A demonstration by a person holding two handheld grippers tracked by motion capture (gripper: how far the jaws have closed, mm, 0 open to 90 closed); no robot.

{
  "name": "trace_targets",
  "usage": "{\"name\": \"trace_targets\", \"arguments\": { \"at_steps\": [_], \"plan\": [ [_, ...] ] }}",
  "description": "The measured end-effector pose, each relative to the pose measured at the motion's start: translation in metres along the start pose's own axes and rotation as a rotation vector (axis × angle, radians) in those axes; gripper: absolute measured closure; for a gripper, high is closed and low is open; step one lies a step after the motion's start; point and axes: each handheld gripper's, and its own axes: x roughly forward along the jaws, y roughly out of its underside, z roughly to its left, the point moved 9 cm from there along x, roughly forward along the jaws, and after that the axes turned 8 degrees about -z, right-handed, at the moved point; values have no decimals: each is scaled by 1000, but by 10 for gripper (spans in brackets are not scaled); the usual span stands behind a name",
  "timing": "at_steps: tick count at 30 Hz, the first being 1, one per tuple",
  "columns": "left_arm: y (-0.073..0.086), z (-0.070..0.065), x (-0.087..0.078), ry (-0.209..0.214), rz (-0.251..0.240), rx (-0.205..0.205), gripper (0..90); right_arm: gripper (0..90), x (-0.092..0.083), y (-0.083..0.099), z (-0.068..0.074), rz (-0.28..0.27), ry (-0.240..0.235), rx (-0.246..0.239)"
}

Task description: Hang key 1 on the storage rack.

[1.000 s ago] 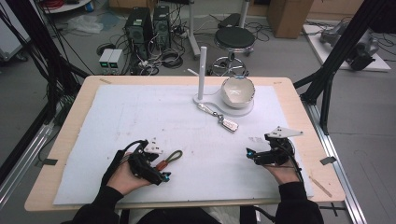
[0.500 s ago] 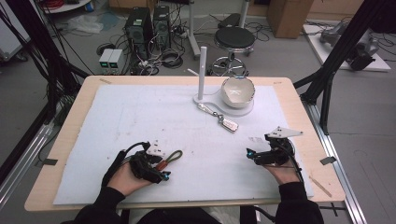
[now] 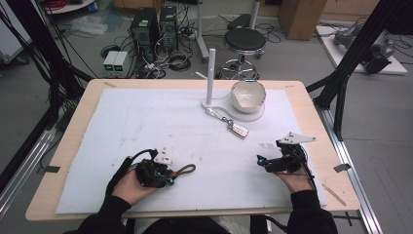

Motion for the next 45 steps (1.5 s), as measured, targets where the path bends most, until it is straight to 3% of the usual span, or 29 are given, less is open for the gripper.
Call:
{"name": "trace_targets", "arguments": {
  "at_steps": [6, 11, 17, 22, 23, 24, 28, 29, 36, 45],
  "plan": [
    [0, 4, 0, 12, -9, -36, 730, 6, 0, 0, 0, 0, 0, 1],
    [-2, 8, -4, 44, -42, -90, 737, 7, -1, 0, -1, -3, 3, 1],
    [-7, 14, -16, 25, -79, -90, 737, 7, 0, 0, -1, -3, 3, 5],
    [-16, 24, -38, 10, -168, -125, 737, 7, 0, -1, -1, -9, 2, 14],
    [-16, 24, -38, 10, -168, -125, 737, 7, 0, -1, 0, -10, 2, 16],
    [-18, 28, -46, 22, -202, -145, 738, 6, 0, -2, 0, -13, 0, 16],
    [-23, 34, -54, 23, -243, -168, 737, 7, 1, -2, 0, -11, 3, 13],
    [-27, 38, -59, 28, -272, -179, 737, 7, 1, -2, -1, -11, 5, 14],
    [-40, 53, -68, 11, -294, -180, 737, 6, 0, -5, -1, -23, 6, 28],
    [-68, 80, -87, -31, -344, -183, 736, 7, 0, -8, -3, -38, 0, 40]
  ]
}}
